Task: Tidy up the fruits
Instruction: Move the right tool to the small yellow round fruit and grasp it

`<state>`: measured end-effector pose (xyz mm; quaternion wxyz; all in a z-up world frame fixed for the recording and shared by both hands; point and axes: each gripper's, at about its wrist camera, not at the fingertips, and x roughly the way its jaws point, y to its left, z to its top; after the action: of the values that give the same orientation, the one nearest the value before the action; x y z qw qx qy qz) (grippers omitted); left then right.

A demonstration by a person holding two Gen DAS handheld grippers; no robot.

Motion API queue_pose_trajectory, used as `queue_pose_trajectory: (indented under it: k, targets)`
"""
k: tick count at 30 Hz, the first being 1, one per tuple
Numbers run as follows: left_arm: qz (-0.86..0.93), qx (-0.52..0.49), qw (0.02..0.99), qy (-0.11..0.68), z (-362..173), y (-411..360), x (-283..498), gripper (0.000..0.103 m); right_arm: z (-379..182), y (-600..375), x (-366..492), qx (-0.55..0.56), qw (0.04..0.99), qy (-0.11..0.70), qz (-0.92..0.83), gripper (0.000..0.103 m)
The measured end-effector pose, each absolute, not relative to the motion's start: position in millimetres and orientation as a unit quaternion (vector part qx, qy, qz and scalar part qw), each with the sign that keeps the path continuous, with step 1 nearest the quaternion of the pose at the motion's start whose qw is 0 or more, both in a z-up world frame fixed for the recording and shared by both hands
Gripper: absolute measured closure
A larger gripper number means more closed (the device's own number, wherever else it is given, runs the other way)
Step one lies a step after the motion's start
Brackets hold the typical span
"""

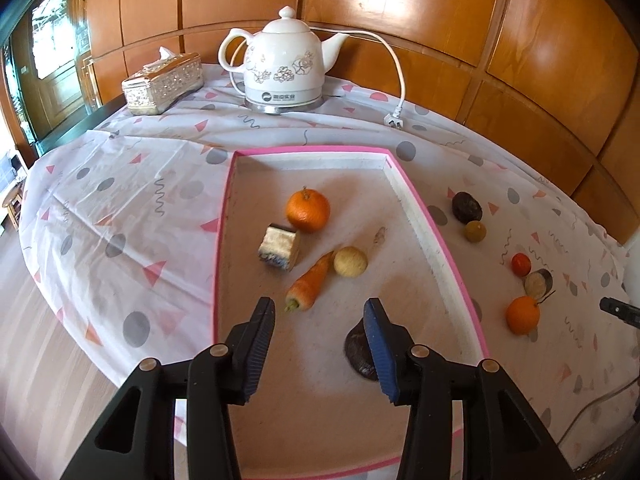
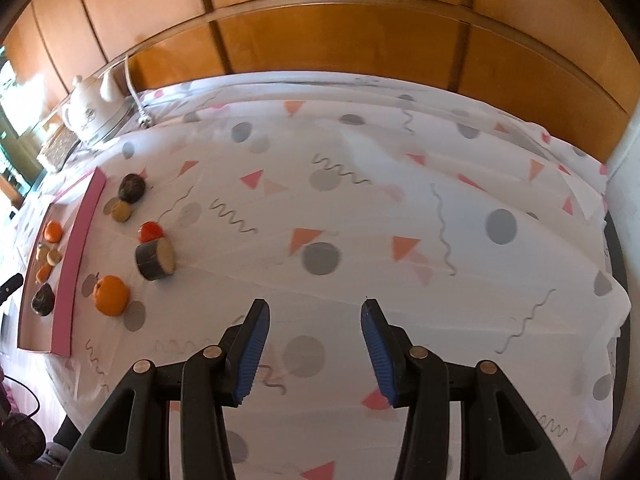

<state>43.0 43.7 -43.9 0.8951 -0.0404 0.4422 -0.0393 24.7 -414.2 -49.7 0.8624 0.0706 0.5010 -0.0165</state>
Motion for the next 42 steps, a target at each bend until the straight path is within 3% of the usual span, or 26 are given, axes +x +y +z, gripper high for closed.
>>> queue_pose_trajectory:
  k: [21, 38, 42]
  targets:
    - [-0.005, -0.054, 0.903, 0.425, -43, 82, 12, 0.052, -50, -252, 106, 0.027, 0.857, 0.502, 0.112, 0.055]
    - [0.016, -0.071, 0.901, 0.428, -49, 99, 3, 0.051, -87, -197, 178, 0.026, 0.838, 0.540, 0.077, 0.055]
    - [0.020, -0.078, 0.899, 0.431, -51, 101, 4, 0.050, -92, -196, 179, 0.008, 0.842, 0.536, 0.067, 0.074]
